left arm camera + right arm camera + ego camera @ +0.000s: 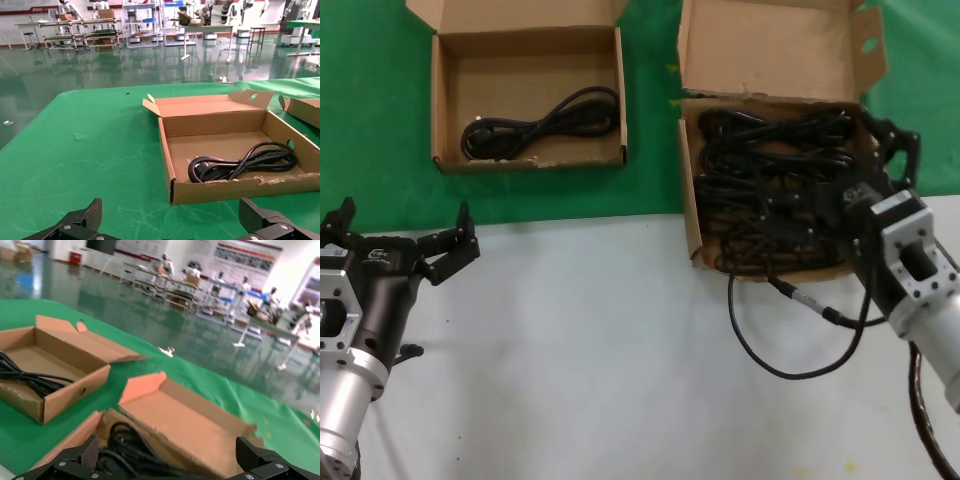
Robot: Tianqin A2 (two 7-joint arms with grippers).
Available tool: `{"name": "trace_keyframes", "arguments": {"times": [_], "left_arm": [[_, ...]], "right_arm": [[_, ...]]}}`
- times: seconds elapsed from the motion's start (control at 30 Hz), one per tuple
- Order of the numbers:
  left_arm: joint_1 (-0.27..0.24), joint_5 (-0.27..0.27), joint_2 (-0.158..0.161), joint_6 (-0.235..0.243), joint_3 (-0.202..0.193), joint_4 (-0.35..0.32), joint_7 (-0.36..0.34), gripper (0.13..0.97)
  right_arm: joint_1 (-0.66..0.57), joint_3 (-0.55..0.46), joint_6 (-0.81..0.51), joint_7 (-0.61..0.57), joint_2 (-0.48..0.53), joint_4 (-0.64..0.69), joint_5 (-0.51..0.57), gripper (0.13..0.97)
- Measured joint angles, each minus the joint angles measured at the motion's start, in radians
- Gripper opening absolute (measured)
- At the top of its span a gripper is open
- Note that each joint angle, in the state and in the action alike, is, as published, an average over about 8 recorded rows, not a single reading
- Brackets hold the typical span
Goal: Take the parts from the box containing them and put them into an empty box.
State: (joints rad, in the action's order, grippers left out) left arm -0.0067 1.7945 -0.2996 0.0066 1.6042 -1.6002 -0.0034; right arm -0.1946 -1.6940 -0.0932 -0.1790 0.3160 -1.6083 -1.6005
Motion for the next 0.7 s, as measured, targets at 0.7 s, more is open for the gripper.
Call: {"name": "trace_keyframes", "arguments": {"times": [0.7], "left_arm": [[0.006, 0.005, 0.000, -0.006, -0.004, 0.000, 0.003, 0.966]], "right_arm": [[0.165, 0.079, 0.079, 0.151, -0.013, 0.007, -0.169, 0.966]]}}
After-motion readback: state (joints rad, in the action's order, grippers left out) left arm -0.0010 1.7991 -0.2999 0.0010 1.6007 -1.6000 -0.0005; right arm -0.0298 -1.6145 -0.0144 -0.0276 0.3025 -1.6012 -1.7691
